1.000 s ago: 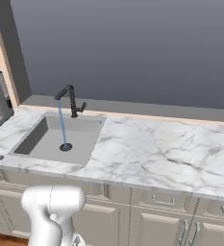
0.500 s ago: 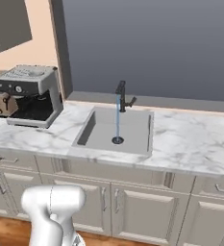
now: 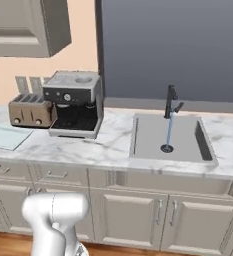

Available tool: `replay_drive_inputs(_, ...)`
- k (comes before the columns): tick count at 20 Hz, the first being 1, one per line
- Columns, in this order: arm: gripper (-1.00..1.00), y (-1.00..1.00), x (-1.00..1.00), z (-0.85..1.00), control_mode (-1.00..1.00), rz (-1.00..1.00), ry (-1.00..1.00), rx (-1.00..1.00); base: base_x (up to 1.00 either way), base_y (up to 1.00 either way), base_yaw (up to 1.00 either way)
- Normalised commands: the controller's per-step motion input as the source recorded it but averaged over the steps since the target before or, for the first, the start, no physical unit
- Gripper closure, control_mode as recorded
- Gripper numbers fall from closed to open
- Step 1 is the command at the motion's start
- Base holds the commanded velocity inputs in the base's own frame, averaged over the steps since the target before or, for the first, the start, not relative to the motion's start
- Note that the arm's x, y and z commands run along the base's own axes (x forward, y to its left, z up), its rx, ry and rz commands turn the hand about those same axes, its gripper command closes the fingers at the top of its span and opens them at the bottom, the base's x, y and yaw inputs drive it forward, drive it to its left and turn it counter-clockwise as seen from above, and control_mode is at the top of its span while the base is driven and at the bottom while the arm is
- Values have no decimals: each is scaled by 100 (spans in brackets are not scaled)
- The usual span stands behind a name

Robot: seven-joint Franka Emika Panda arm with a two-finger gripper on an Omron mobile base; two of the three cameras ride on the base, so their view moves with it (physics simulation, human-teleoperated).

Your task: Take the fish out of the fridge, briefly rinse it in the sink, and place it on the tray next to the sink.

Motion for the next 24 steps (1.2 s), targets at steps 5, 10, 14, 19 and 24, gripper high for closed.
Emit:
replay_drive_inputs(5,100,0,0,0,100,0,0,0,34,100,-34)
replay_drive_inputs(10,100,0,0,0,100,0,0,0,53,100,-30)
replay_drive_inputs(14,100,0,50,0,-100,-12,0,0,45,35,-16)
replay_drive_inputs(19,100,-19,100,-2,-100,-17,22,1,0,0,0)
replay_drive_inputs(24,100,-3,51,-5,-100,-4,15,0,0,0,0)
